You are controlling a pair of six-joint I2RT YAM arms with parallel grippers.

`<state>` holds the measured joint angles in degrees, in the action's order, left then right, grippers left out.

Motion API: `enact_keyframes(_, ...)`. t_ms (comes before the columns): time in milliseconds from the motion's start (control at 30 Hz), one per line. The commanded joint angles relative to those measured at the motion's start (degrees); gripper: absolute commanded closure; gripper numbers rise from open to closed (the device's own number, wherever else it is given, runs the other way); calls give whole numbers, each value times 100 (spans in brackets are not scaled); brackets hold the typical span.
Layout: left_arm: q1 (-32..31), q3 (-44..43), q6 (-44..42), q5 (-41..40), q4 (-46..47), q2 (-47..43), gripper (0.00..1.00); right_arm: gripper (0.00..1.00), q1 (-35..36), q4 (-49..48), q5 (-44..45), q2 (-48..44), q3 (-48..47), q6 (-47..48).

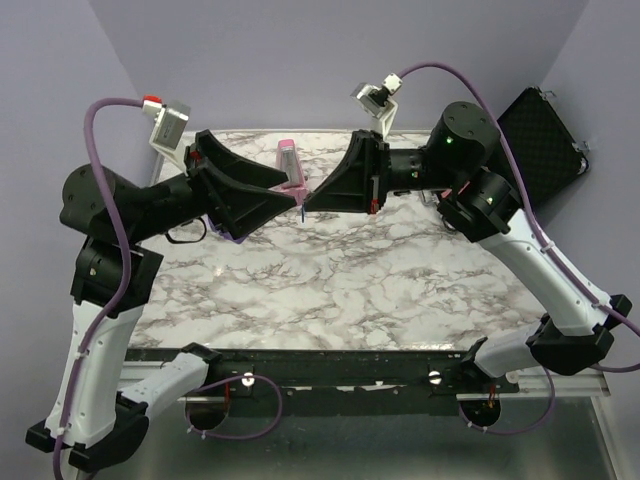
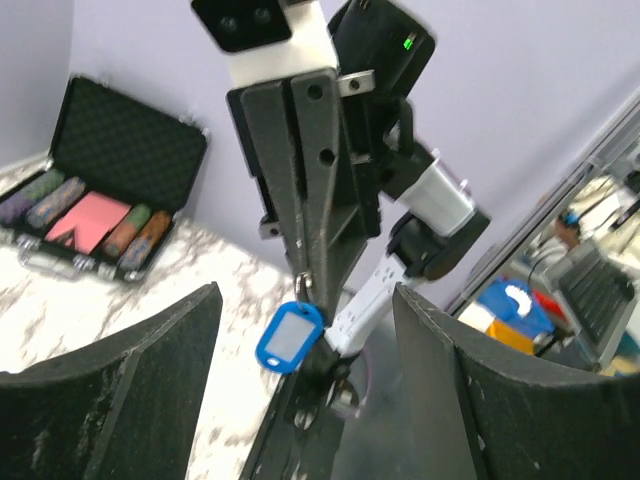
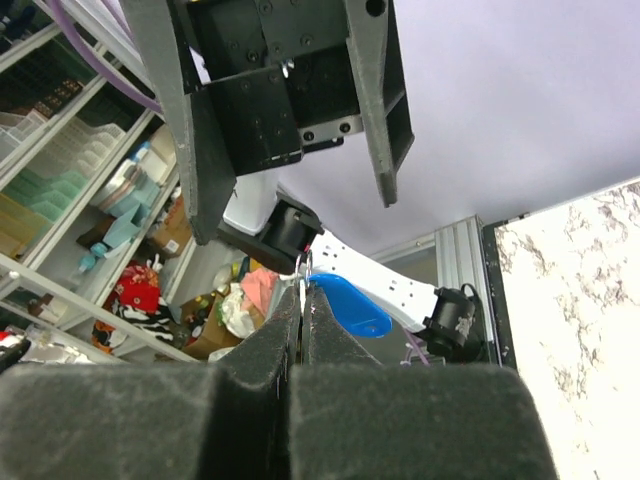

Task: Remove the keys from the keyring

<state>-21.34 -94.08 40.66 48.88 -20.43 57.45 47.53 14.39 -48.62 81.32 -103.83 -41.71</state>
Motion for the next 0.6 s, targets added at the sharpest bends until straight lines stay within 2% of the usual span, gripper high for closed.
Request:
enact_keyframes(0, 43, 916, 1364, -485, 2004, -401, 24, 99, 28, -718, 213, -20, 109, -275)
enact_keyframes(100, 51, 1190, 1584, -652, 2332, -507, 28, 99, 28, -964, 160, 42, 135, -407)
enact_keyframes(333, 43, 1322, 1699, -994, 2359, -603, 38, 99, 37, -1316, 63, 139, 100, -618)
enact_keyframes(567, 43, 1419, 1919, -1004, 2658, -525, 47, 99, 37, -1378, 98, 218, 100, -663)
